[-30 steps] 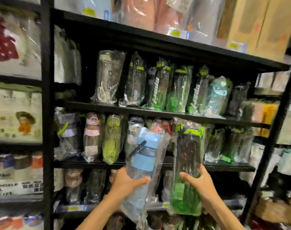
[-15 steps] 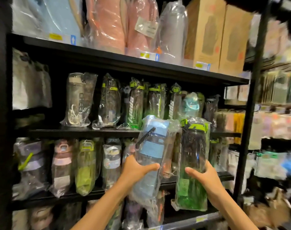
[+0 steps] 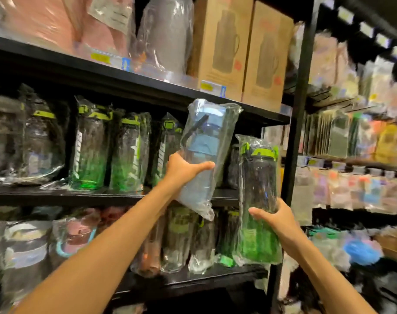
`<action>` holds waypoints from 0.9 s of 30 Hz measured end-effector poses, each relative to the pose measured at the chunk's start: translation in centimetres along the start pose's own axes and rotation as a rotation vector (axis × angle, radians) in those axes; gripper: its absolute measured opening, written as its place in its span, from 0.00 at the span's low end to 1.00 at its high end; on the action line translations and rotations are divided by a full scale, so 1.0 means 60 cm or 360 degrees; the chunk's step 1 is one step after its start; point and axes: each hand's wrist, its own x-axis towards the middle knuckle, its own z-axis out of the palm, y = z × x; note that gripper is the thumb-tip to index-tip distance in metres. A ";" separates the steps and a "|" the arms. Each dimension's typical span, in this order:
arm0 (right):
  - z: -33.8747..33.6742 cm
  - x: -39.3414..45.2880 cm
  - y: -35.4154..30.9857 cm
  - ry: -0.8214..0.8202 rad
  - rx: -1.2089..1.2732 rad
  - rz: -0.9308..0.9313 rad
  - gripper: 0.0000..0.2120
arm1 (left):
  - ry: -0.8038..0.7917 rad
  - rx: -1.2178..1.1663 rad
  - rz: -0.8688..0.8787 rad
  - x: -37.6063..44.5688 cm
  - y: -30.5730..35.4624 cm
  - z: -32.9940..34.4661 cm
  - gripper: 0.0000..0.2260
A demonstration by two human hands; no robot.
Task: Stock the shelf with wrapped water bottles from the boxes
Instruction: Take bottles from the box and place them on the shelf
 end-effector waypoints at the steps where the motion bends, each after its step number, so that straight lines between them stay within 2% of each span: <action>1: -0.021 0.023 0.005 -0.0011 0.0007 -0.0029 0.64 | 0.0025 0.0019 0.0003 0.027 0.004 0.027 0.35; 4: -0.068 0.086 0.017 -0.0005 0.0035 -0.0079 0.58 | 0.0105 0.0112 0.0001 0.097 0.001 0.102 0.43; 7: -0.099 0.131 0.042 0.0030 0.0009 -0.0128 0.63 | 0.0126 0.0151 -0.0072 0.148 -0.024 0.166 0.51; 9: -0.114 0.152 0.061 0.0017 0.0019 -0.0120 0.61 | 0.0114 0.0211 -0.0152 0.169 -0.047 0.203 0.48; 12: -0.129 0.172 0.080 -0.0057 0.0084 -0.0115 0.49 | 0.0111 0.0271 -0.0253 0.196 -0.093 0.251 0.42; 15: -0.137 0.197 0.105 -0.0043 0.0097 -0.0168 0.50 | 0.0098 0.0312 -0.0305 0.214 -0.136 0.283 0.46; 18: -0.143 0.217 0.122 -0.0060 0.0088 -0.0122 0.44 | 0.0119 0.0294 -0.0347 0.234 -0.174 0.307 0.48; 19: -0.143 0.222 0.126 -0.0056 0.0061 -0.0104 0.46 | 0.0145 0.0278 -0.0359 0.237 -0.180 0.313 0.49; 22: -0.145 0.236 0.144 -0.0002 0.0008 -0.0045 0.63 | 0.0223 0.0288 -0.0327 0.247 -0.188 0.328 0.45; 24: -0.147 0.246 0.155 -0.0010 0.0044 -0.0019 0.64 | 0.0266 0.0329 -0.0313 0.255 -0.194 0.338 0.42; 27: -0.147 0.252 0.163 -0.0032 0.0083 -0.0074 0.60 | 0.0323 0.0373 -0.0324 0.266 -0.203 0.351 0.40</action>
